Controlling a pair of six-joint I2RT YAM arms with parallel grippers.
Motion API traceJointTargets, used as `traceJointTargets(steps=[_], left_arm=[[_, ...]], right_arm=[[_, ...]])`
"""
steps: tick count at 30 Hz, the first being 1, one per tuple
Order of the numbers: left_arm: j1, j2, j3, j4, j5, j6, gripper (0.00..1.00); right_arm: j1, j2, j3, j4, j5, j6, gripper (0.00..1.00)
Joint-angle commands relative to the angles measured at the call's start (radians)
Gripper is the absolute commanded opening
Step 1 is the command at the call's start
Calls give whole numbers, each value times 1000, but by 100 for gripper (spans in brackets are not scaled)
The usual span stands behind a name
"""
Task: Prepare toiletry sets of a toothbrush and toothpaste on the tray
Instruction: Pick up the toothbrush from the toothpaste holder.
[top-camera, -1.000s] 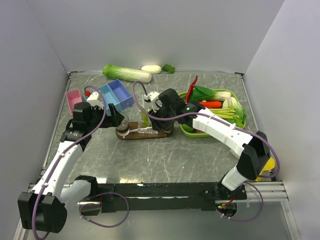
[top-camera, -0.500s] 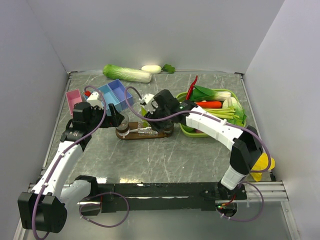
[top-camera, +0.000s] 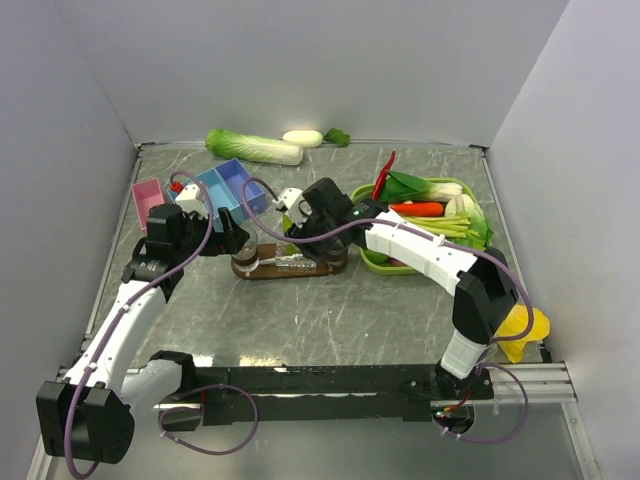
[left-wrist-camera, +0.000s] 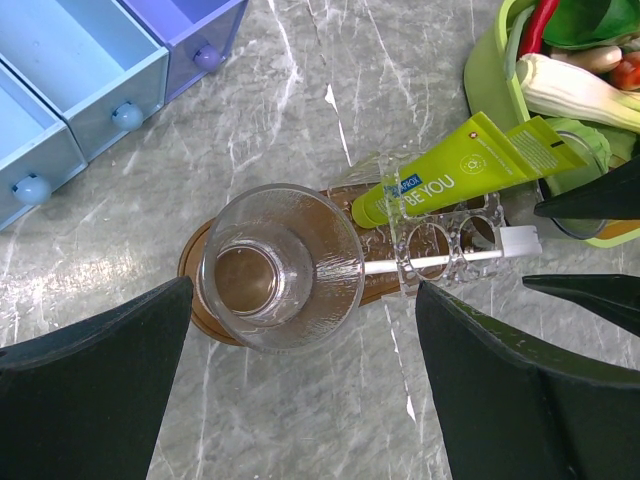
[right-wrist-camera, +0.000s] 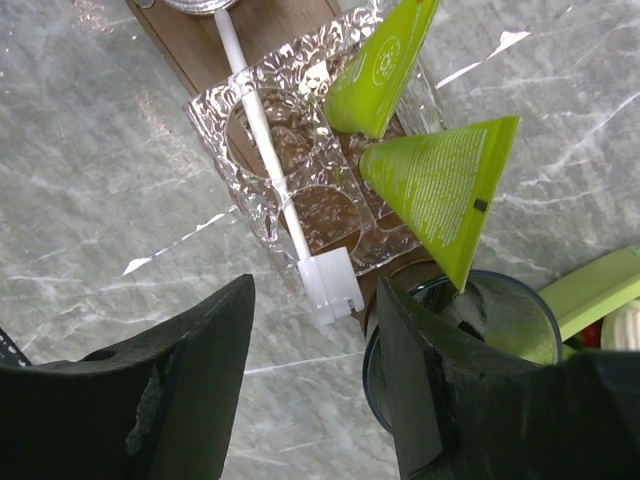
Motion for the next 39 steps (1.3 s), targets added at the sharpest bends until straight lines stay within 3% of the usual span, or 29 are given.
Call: traceJointTargets(steps=[1,14,23,39], left_arm=[[4,-4,31,43,19,12,97],[4,-7,31,45,20,12,97],[4,-3,33,45,20,12,97],[4,-5,29,46,26,12,97]], right_arm=[[1,29,60,-21,11,-36,58],[10,54,72,-49,32,-37,54],[13,-28,60,-18,-25,6,58],[11,37,71,-63,14,-34,56]])
